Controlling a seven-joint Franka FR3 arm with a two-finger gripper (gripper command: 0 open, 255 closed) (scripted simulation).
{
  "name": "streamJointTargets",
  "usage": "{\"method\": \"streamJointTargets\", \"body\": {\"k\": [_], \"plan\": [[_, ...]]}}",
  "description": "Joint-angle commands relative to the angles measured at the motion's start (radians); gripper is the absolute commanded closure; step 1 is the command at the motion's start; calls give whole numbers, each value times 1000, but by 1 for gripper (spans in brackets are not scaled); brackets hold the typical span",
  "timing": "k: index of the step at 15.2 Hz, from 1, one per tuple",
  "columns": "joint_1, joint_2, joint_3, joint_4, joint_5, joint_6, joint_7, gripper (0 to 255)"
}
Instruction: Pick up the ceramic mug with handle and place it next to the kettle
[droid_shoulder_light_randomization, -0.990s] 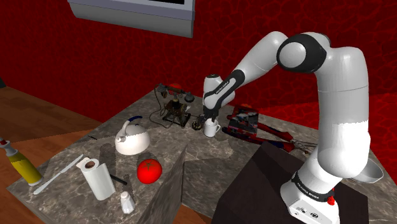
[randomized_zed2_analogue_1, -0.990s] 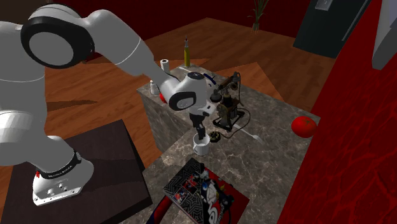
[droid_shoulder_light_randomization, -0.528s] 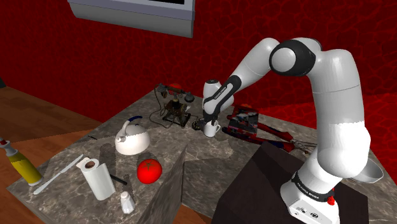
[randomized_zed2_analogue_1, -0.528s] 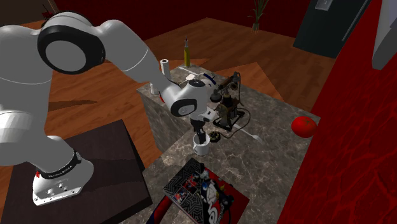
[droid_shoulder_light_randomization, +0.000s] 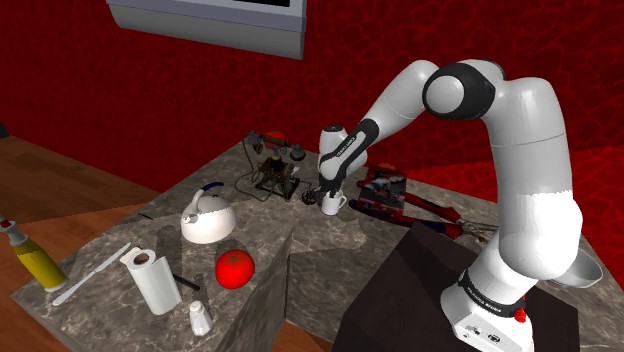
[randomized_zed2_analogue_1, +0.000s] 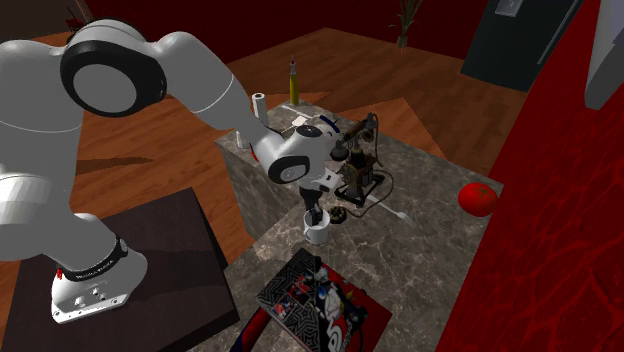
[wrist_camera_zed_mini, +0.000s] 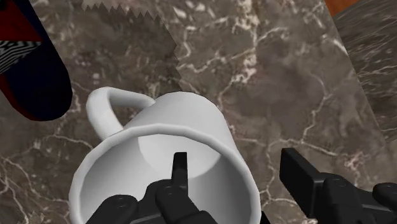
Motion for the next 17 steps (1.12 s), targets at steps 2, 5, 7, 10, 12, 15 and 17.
{"method": "streamJointTargets", "body": {"k": [2, 5, 7, 10, 12, 15, 17], "plan": [[0, 0, 0, 0, 0, 0, 0, 255], [0, 0, 0, 0, 0, 0, 0, 255], [0, 0, 0, 0, 0, 0, 0, 255], [0, -12, 0, -3, 0, -9, -1, 255], [-1, -37, 1, -10, 1, -27, -3, 255], [-1, -72, 2, -17, 3, -55, -5, 255], [-1, -95, 3, -21, 4, -75, -7, 255]]}}
